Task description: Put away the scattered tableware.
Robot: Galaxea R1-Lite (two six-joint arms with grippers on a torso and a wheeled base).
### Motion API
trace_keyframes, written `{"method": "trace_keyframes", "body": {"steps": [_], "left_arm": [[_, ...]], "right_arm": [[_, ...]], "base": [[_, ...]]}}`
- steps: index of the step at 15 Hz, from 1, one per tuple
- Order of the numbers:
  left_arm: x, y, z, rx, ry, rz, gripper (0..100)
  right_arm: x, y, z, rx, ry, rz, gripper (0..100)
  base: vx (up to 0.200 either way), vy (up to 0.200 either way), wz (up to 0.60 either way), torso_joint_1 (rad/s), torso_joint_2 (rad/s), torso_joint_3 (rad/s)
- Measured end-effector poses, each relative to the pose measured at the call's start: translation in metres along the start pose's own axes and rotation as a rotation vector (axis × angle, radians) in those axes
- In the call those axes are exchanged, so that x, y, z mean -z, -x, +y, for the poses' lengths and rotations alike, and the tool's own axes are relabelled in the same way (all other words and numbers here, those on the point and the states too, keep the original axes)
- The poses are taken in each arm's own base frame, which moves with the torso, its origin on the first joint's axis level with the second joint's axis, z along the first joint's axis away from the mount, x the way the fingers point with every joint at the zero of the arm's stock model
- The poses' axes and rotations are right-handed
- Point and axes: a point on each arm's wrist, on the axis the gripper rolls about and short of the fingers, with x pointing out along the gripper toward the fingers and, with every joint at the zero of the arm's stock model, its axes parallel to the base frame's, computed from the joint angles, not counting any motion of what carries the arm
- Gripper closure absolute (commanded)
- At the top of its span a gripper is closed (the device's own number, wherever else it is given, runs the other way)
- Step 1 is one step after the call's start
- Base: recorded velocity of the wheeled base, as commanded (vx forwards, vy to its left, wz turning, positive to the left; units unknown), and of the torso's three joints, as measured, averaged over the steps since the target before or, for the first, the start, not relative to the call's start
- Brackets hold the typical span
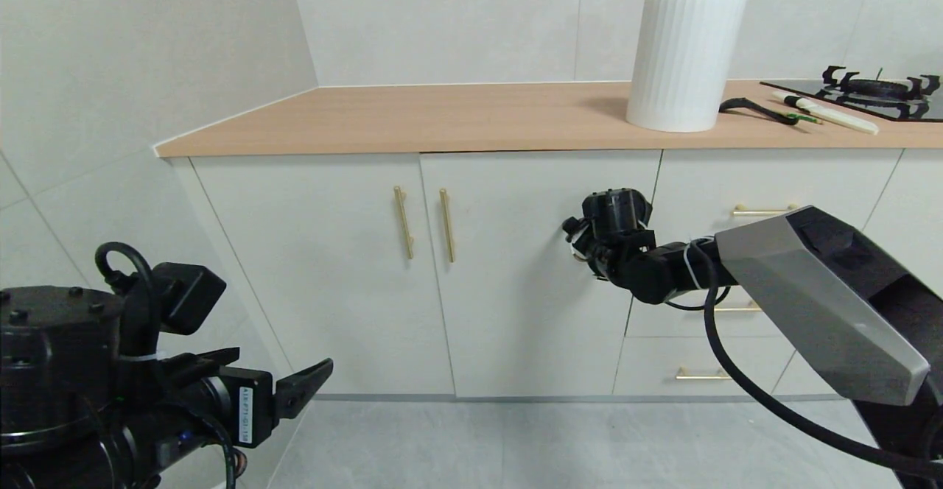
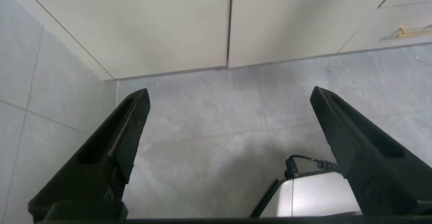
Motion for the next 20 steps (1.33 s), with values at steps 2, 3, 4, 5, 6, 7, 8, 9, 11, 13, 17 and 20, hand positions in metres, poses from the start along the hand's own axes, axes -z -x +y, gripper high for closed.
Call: {"method": "trace_keyframes", "body": {"steps": [2,3,4,5,6,7,8,9,11,13,17,20], "left_arm": [[0.0,0.0,0.0,0.0,0.0,0.0,0],[0.0,0.0,0.0,0.0,0.0,0.0,0],[0.0,0.0,0.0,0.0,0.0,0.0,0],[0.0,0.0,0.0,0.0,0.001,-0.001,0],[0.0,0.0,0.0,-0.001,0.001,-0.001,0],[0.0,0.0,0.0,-0.001,0.001,-0.001,0],[0.0,0.0,0.0,-0.001,0.001,-0.001,0],[0.0,0.0,0.0,-0.001,0.0,-0.001,0],[0.0,0.0,0.0,-0.001,0.0,-0.001,0],[0.0,0.0,0.0,-0.001,0.0,-0.002,0],[0.0,0.001,0.001,0.0,0.0,-0.005,0],[-0.003,0.009,0.002,0.007,0.008,-0.037,0]], "right_arm": [[0.001,-0.002,-0.002,0.005,0.001,-0.001,0],[0.001,-0.003,-0.003,0.007,0.0,-0.002,0],[0.001,-0.003,-0.003,0.009,0.002,-0.002,0],[0.001,-0.003,-0.004,0.011,0.003,-0.002,0],[0.0,-0.004,-0.004,0.013,0.003,-0.003,0],[0.0,-0.004,-0.005,0.015,0.003,-0.003,0],[-0.001,-0.005,-0.006,0.016,0.002,-0.004,0],[-0.001,-0.006,-0.007,0.018,0.003,-0.005,0],[-0.002,-0.006,-0.008,0.021,0.004,-0.002,0],[-0.002,-0.002,-0.008,0.025,0.009,0.017,0],[0.012,0.039,-0.021,-0.07,0.084,0.279,0],[0.004,0.092,-0.033,-0.243,0.246,0.39,0]], "base": [[0.0,0.0,0.0,0.0,0.0,0.0],[0.0,0.0,0.0,0.0,0.0,0.0],[0.0,0.0,0.0,0.0,0.0,0.0],[0.0,0.0,0.0,0.0,0.0,0.0],[0.0,0.0,0.0,0.0,0.0,0.0],[0.0,0.0,0.0,0.0,0.0,0.0],[0.0,0.0,0.0,0.0,0.0,0.0],[0.0,0.0,0.0,0.0,0.0,0.0],[0.0,0.0,0.0,0.0,0.0,0.0],[0.0,0.0,0.0,0.0,0.0,0.0],[0.0,0.0,0.0,0.0,0.0,0.0],[0.0,0.0,0.0,0.0,0.0,0.0]]}}
